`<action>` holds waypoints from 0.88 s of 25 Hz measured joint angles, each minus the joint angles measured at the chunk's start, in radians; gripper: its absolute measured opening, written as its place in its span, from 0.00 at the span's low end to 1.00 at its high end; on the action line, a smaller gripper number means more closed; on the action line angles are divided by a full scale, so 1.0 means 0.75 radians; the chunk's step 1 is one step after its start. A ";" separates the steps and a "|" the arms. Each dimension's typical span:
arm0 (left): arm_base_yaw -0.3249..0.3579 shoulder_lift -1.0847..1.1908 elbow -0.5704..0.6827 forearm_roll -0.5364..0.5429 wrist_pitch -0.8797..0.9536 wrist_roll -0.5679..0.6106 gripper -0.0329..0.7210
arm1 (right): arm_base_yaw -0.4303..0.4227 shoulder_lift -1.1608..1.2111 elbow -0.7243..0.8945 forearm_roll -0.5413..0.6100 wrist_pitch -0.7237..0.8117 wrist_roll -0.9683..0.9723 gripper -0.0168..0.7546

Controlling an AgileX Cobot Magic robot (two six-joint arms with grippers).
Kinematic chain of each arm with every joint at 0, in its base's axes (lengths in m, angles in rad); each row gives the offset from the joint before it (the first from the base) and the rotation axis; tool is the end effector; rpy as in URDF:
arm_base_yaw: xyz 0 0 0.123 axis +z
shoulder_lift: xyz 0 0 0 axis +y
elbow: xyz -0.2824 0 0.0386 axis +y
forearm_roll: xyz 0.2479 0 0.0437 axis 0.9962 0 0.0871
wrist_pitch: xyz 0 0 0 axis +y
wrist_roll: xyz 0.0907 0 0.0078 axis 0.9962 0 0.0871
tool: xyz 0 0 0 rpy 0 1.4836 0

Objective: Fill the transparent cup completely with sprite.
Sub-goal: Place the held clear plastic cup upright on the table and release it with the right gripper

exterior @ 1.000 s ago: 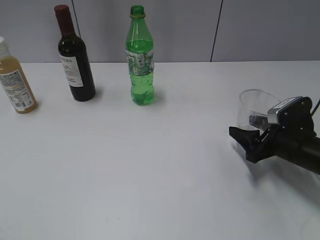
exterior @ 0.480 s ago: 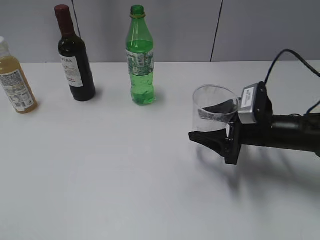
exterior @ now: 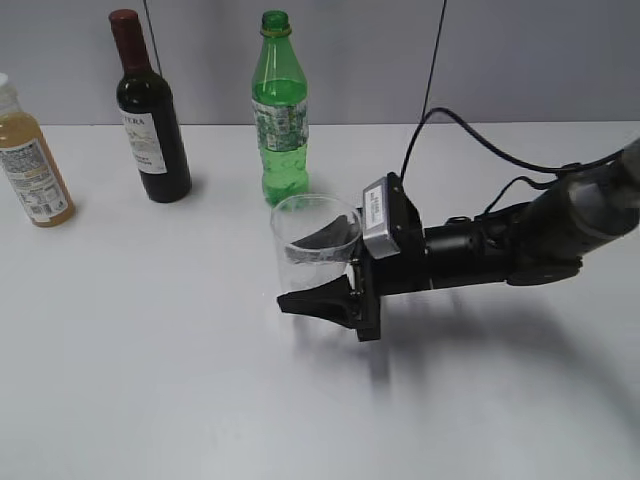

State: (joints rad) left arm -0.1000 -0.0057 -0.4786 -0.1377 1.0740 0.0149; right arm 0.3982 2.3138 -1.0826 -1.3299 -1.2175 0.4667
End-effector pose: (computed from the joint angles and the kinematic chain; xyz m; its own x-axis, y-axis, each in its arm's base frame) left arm -0.0053 -0.0105 0.2708 -0.4855 -0.0022 -0.8742 0.1800 0.9783 -0.1024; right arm 0.3134 0.2218 0.0653 -0.0340 -0.2234 -0.9741 -0.9989 -0.0250 0.0406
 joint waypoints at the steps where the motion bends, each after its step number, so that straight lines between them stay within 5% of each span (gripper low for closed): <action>1: 0.000 0.000 0.000 0.000 0.000 0.000 0.28 | 0.012 0.013 -0.026 -0.003 0.000 0.011 0.69; 22: 0.000 0.000 0.000 0.000 0.000 0.000 0.28 | 0.053 0.171 -0.144 -0.007 0.103 0.068 0.69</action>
State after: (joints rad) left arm -0.1000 -0.0057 -0.4786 -0.1377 1.0740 0.0149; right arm 0.4383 2.4417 -1.1908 -1.3353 -1.1400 0.5173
